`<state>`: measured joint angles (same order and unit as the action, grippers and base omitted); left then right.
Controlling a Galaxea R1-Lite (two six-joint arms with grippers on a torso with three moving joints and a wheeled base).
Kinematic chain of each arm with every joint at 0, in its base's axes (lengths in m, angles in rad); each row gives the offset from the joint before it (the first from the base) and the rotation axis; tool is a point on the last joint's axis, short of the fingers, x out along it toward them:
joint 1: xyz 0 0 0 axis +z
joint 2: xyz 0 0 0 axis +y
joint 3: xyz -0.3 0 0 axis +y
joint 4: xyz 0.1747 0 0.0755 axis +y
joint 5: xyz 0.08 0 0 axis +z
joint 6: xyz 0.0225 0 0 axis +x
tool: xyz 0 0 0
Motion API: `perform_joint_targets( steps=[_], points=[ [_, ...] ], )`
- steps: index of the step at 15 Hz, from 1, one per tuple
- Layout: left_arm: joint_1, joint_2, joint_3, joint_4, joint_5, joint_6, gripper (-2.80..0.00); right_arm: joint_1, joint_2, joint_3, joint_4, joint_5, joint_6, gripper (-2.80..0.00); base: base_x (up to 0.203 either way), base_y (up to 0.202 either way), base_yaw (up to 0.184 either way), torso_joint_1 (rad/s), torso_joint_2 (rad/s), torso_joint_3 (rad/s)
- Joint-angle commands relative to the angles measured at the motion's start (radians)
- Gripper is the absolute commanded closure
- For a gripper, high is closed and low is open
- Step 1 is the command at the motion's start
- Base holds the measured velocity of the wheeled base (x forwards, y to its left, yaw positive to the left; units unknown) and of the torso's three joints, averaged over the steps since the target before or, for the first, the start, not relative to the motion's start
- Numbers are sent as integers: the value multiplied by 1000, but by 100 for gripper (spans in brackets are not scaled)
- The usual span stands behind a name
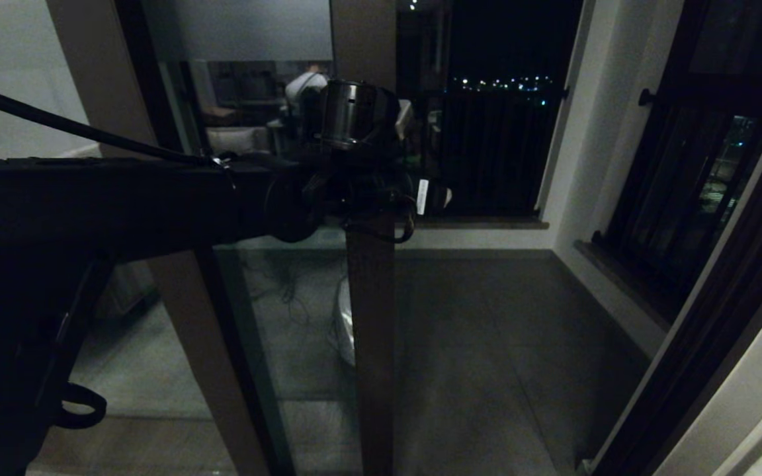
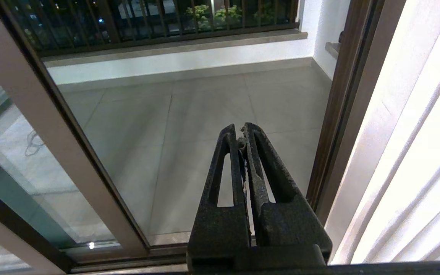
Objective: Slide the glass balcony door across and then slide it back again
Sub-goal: Close the slid door
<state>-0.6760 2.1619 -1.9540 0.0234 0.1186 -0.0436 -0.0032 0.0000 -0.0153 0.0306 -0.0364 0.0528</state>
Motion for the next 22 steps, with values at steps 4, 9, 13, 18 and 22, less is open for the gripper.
perform_joint_targets(
  steps=[4, 9, 13, 18, 22],
  points=[
    [-19, 13, -3, 8, 7, -2, -280, 0, 2, 0, 0, 0, 1, 0, 0, 0, 0, 0, 0, 0],
    [-46, 32, -5, -46, 10, -2, -280, 0, 2, 0, 0, 0, 0, 0, 0, 0, 0, 0, 0, 0],
    [-50, 32, -5, -48, 7, -2, -280, 0, 2, 0, 0, 1, 1, 0, 0, 0, 0, 0, 0, 0],
    [-69, 32, -5, -48, 1, -2, -280, 0, 2, 0, 0, 0, 0, 0, 0, 0, 0, 0, 0, 0],
    [-83, 39, -5, -49, -2, -2, -280, 0, 2, 0, 0, 0, 0, 0, 0, 0, 0, 0, 0, 0]
  ],
)
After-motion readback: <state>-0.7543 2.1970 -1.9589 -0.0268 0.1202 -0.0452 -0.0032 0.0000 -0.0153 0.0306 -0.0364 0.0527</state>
